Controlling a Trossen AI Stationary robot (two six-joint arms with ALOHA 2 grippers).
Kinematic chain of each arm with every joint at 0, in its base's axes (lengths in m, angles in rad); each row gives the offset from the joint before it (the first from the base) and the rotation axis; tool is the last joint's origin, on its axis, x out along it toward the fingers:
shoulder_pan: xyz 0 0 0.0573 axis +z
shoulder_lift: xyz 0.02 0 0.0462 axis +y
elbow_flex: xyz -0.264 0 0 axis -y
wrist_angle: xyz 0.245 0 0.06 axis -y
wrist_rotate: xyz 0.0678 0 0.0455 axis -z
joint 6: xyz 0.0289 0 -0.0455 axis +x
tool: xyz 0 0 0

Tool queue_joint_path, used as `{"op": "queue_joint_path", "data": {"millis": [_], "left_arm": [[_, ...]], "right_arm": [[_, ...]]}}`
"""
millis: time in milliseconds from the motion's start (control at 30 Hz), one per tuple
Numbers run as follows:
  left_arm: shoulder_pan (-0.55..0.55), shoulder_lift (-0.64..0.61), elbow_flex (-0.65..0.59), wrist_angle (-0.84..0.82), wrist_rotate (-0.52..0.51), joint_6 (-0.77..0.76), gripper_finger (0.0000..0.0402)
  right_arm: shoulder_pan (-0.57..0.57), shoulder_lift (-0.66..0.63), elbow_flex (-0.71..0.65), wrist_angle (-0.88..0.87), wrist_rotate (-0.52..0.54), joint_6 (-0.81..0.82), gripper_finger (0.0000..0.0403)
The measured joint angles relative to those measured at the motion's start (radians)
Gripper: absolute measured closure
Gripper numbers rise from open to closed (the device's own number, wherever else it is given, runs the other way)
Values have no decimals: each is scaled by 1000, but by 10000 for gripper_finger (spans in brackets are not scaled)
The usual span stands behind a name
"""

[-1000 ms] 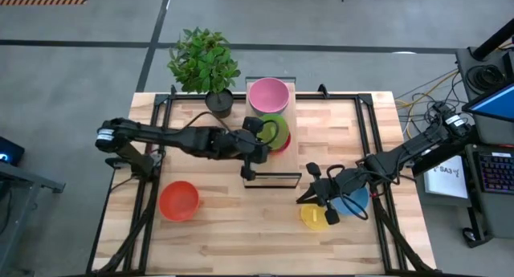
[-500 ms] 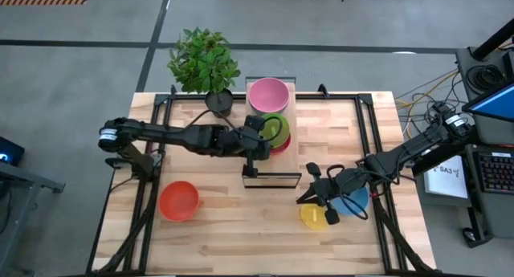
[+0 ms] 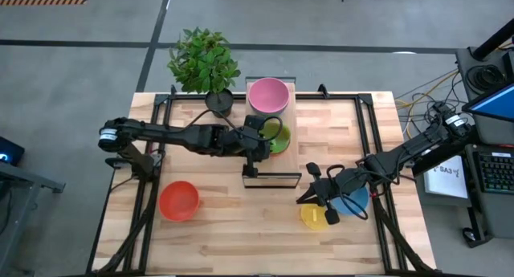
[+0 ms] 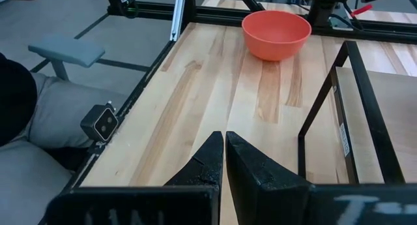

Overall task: Place and stack bowls onto a shelf
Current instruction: Stack the green transparent bowl into the purple transparent bowl on the shelf

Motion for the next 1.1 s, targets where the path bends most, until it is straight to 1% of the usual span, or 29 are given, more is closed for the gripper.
{"op": "queue_joint_path", "data": {"millis": [267, 433, 600, 767, 900, 1100], "left_arm": [[0, -27, 4, -6, 0, 1, 285], [0, -55, 38, 9, 2, -2, 278], [13, -54, 31, 114, 45, -58, 288], [34, -28, -26, 201, 45, -86, 307], [41, -15, -48, 233, 45, -113, 323], [41, -11, -94, 239, 45, -176, 339]], "right_arm": [[0, 0, 0, 0, 0, 0, 394], [0, 0, 0, 0, 0, -5, 394], [0, 0, 0, 0, 1, -18, 394], [0, 0, 1, 0, 1, -18, 394], [0, 0, 1, 0, 1, -18, 394], [0, 1, 1, 0, 1, -18, 394]]}}
